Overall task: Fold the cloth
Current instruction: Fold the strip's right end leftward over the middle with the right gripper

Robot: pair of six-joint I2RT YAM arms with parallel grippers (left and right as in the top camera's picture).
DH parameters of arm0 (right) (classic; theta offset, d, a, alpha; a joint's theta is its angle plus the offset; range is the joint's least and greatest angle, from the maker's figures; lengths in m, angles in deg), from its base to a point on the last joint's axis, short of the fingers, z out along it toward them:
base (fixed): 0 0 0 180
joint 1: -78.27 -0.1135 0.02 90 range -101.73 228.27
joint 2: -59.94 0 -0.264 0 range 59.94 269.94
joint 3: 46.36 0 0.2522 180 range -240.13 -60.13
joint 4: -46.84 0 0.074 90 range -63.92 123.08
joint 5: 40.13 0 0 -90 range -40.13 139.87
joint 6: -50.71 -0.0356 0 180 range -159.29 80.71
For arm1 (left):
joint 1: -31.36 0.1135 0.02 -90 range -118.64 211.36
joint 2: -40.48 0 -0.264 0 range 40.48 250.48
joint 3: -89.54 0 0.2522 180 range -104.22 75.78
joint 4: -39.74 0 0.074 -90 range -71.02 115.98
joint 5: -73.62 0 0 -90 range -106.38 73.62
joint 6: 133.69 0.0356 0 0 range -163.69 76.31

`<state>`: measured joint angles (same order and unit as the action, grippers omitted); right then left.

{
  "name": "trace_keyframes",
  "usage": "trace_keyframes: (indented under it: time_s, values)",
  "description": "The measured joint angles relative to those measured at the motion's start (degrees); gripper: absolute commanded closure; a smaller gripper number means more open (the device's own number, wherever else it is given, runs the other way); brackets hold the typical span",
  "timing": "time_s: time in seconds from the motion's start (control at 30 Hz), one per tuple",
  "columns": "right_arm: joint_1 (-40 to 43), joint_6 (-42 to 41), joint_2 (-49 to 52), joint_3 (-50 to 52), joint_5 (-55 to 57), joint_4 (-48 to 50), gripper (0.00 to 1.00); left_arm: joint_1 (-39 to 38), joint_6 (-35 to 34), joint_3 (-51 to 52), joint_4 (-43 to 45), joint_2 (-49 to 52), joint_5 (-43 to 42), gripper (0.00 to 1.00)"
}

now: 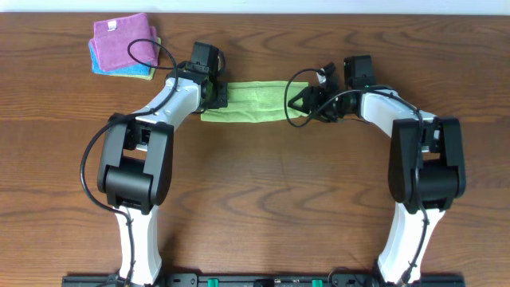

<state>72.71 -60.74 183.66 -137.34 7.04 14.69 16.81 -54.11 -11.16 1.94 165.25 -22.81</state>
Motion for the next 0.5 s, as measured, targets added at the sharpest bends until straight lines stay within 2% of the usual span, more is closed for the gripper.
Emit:
trace_keyframes:
  time_s: [0.23,0.5]
  values:
    - [0.0,-0.6,0.0,-0.4,1.6,2.2,0.25,0.0,0.0,-0.2,-0.2,0.1,0.0,0.94]
    - [0.0,-1.6,0.0,-0.7,5.3,4.7,0.25,0.0,0.0,-0.2,-0.3,0.1,0.0,0.94]
